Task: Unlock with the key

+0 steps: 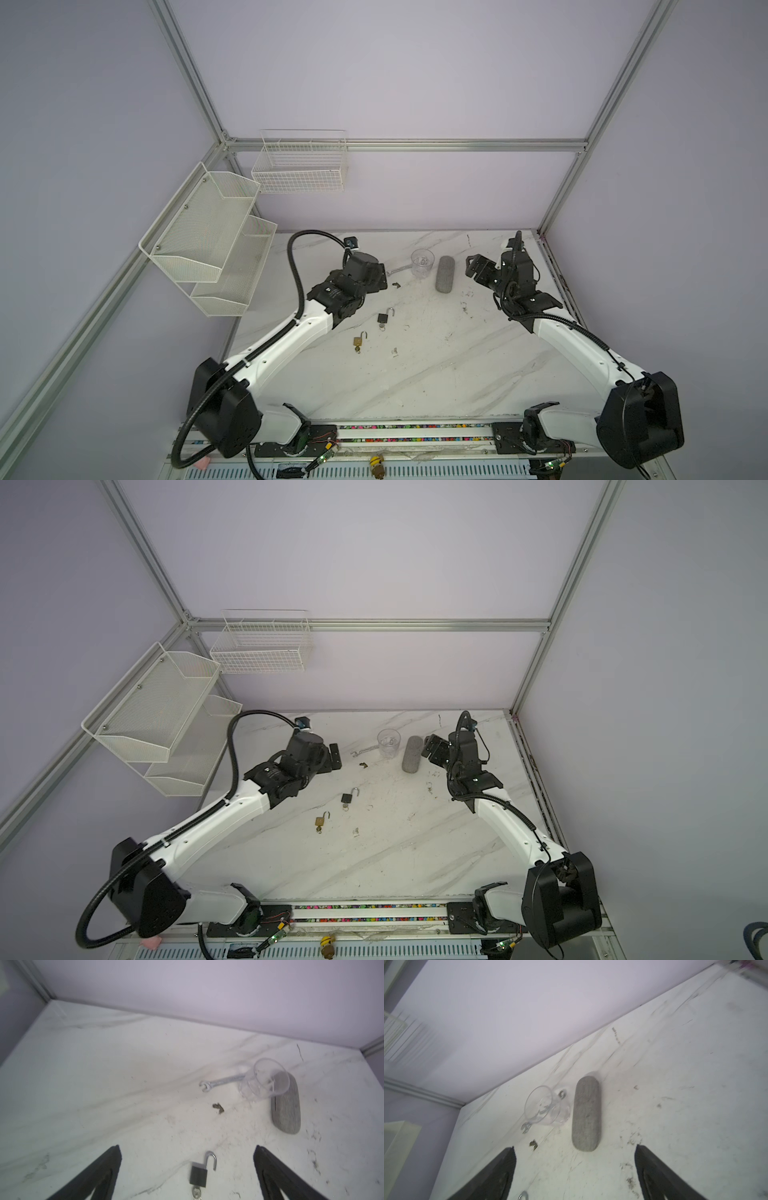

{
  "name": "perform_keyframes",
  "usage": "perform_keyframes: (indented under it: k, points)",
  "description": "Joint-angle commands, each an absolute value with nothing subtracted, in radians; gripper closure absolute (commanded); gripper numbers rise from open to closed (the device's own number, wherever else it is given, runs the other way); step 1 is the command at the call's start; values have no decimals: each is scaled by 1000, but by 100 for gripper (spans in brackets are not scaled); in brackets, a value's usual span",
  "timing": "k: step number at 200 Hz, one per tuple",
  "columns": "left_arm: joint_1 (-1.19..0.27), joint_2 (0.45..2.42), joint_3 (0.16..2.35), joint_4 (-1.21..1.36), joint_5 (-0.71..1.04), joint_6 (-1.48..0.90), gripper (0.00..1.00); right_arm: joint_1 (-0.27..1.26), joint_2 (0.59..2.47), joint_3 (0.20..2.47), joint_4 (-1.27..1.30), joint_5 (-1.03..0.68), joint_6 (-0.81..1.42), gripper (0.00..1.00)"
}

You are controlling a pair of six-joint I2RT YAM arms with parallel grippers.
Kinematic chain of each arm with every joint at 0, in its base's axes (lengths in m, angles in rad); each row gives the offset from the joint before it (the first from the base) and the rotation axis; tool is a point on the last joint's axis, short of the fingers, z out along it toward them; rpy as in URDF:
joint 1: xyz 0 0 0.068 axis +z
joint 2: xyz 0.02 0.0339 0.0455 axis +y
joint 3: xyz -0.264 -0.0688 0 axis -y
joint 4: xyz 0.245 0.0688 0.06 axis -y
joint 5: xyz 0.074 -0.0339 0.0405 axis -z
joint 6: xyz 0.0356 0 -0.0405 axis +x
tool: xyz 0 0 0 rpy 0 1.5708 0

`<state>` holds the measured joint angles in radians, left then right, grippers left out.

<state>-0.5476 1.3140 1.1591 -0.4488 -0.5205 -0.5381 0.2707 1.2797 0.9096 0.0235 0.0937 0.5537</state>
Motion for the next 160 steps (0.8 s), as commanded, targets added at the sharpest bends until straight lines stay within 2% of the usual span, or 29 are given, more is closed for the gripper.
perform_keyframes:
  k: [1, 23, 50, 65, 105, 119, 130, 141, 160]
  points:
    - [-432, 1226, 1049, -410, -693, -427, 0, 205, 1321, 867, 133, 284, 556, 3]
    - [-278, 1153, 949, -360, -739, -373, 0, 134, 1368, 836, 214, 371, 521, 3]
    - [-120, 1131, 733, -105, -771, -255, 0, 99, 1443, 741, 457, 463, 401, 3]
    - [-64, 1159, 619, 93, -717, -220, 0, 88, 1498, 699, 600, 478, 323, 3]
    - [-55, 1289, 378, 683, -538, -77, 0, 71, 1667, 611, 939, 386, 155, 3]
    - [-54, 1341, 358, 761, -485, -77, 0, 66, 1685, 611, 981, 326, 109, 3]
    - [-57, 1388, 354, 838, -477, -45, 0, 64, 1694, 533, 1188, 263, 41, 3]
    - [-54, 1404, 356, 866, -436, -46, 0, 59, 1708, 479, 1285, 207, 16, 3]
    - [-56, 1542, 363, 951, -379, -19, 0, 61, 1793, 435, 1468, 96, -31, 3]
